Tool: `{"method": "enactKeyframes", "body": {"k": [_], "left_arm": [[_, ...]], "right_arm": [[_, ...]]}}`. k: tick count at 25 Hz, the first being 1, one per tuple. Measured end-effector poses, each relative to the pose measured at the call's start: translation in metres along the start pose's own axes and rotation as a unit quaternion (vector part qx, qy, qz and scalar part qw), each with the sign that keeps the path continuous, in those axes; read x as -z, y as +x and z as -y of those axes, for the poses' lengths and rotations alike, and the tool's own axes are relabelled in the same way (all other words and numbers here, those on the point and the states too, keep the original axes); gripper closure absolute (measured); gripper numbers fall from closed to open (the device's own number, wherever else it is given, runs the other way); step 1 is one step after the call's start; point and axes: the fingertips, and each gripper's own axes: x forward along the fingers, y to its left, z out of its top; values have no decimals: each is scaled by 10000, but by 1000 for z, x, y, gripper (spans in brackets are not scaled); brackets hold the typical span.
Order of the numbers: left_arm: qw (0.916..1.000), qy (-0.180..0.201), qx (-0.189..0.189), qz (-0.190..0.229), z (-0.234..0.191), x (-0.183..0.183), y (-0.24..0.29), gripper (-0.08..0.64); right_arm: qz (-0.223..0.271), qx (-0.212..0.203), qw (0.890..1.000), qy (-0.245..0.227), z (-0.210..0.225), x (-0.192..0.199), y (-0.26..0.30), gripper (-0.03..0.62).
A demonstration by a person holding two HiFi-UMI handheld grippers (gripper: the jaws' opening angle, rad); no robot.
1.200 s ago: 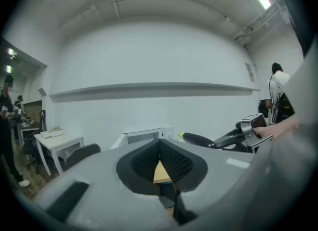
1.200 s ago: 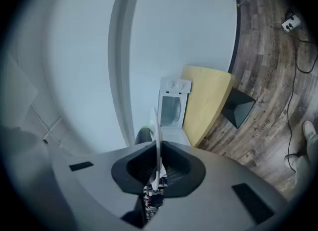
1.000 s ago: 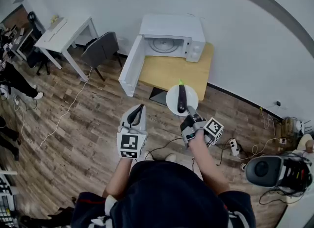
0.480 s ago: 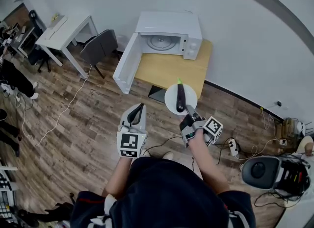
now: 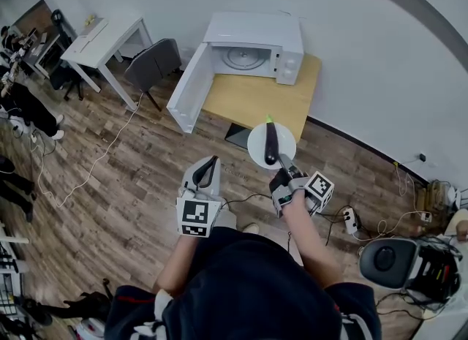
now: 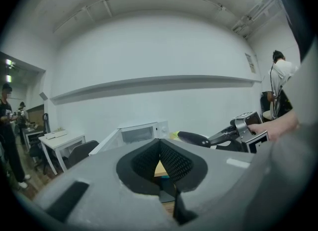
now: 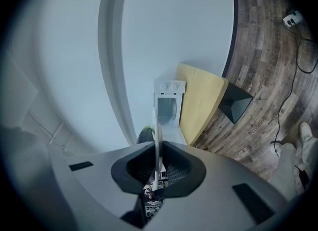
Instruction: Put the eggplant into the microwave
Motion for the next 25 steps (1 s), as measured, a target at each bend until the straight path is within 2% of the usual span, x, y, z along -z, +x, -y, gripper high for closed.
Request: {"method": "enactKeyframes", "body": {"k": [12,25], "left_arm": [[10000,-1,15,-1,-2,-1,28,545],[9999,-103,0,-78,-59,-2,113,545]], "right_arm": [[-70,47,10000,6,0,-14,19,563],[-199,146,9997,26,-8,-42,115,563]]}}
